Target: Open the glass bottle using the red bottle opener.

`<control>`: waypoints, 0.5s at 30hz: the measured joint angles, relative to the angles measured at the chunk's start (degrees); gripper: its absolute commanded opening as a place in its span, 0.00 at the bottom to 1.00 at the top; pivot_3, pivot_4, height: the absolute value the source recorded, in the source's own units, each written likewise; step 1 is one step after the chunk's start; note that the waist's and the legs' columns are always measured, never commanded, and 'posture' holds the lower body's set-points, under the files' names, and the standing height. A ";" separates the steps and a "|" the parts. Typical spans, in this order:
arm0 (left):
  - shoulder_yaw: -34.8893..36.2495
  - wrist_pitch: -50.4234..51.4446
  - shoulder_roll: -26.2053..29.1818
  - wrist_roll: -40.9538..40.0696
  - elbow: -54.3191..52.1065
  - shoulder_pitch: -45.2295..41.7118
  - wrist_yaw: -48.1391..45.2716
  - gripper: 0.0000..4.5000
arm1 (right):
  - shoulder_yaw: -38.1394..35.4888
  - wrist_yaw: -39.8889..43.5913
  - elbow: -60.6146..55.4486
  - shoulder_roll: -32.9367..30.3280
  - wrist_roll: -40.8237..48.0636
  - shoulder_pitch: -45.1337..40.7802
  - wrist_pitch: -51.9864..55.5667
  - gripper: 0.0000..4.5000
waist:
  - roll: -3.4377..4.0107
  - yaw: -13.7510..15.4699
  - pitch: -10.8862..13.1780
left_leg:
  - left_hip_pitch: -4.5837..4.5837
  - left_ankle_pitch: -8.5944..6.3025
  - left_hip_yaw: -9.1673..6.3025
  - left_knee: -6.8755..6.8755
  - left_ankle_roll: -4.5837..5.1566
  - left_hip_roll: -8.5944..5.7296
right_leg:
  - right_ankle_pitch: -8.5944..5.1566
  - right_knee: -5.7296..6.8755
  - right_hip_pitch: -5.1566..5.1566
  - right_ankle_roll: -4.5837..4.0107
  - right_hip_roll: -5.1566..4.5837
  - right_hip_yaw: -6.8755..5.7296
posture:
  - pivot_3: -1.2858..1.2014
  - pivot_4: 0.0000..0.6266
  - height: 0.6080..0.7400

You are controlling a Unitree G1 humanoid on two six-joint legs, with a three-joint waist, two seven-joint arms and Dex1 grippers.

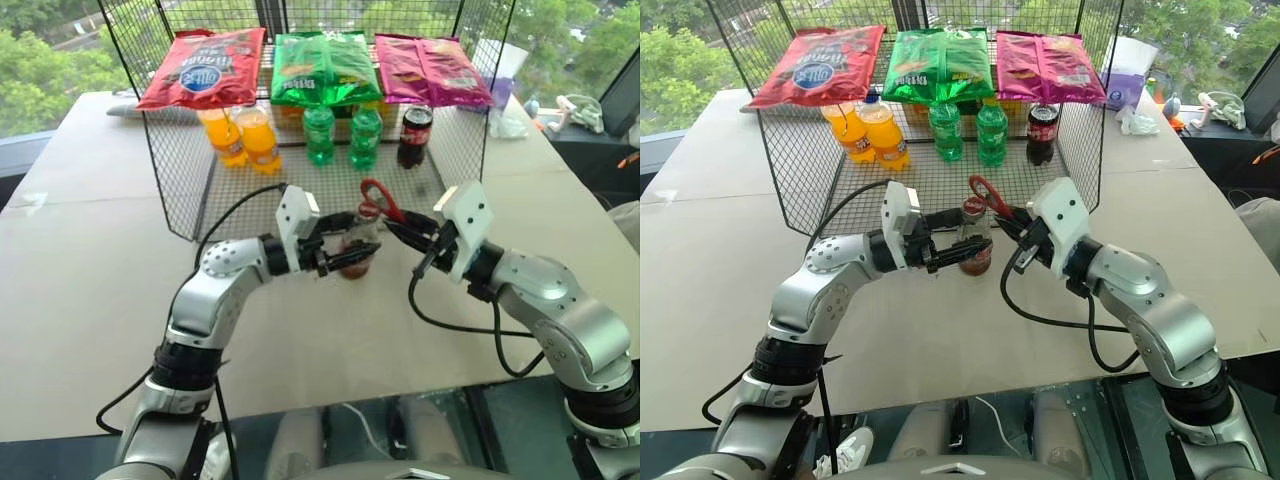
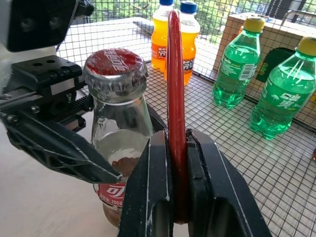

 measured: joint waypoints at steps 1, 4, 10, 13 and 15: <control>0.00 0.00 0.00 0.02 0.16 -0.03 0.00 0.70 | 0.00 0.11 0.00 0.06 -0.03 -0.01 0.00 0.00 | 0.00 0.00 0.00 | 0.00 0.00 0.00 0.00 0.00 0.00 | 0.00 0.00 0.00 0.00 0.00 0.00 | 0.52 0.24 1.00; 0.00 -0.01 0.01 0.10 0.28 -0.09 0.03 0.70 | 0.00 0.39 0.01 0.36 -0.10 -0.37 0.00 0.00 | 0.00 -0.01 0.00 | 0.00 0.00 0.01 0.00 0.00 0.00 | 0.00 0.00 0.00 0.00 0.00 0.00 | 0.52 0.24 1.00; 0.17 -0.26 0.40 0.74 0.32 -0.22 0.19 0.52 | 0.02 1.22 0.01 0.59 -0.59 -1.16 -0.01 0.00 | 0.00 0.00 0.00 | 0.00 0.00 0.01 0.00 0.00 0.00 | 0.00 0.00 0.00 0.00 0.00 0.00 | 0.52 0.24 1.00; 0.14 -0.33 0.52 0.81 0.37 -0.24 0.06 0.51 | 0.78 1.57 0.02 0.53 -1.77 -1.15 -0.32 0.00 | 0.00 0.01 0.00 | 0.00 0.00 0.01 0.00 0.00 0.00 | -0.01 0.00 0.00 -0.02 0.00 0.00 | 0.52 0.24 1.00; 0.15 -0.43 0.52 0.91 0.37 -0.24 0.08 0.51 | 1.66 1.89 0.12 0.29 -3.16 -1.15 -1.06 0.00 | 0.00 0.00 0.00 | 0.00 0.00 0.01 0.00 0.00 0.00 | -0.02 0.00 0.00 -0.04 0.00 0.00 | 0.52 0.24 1.00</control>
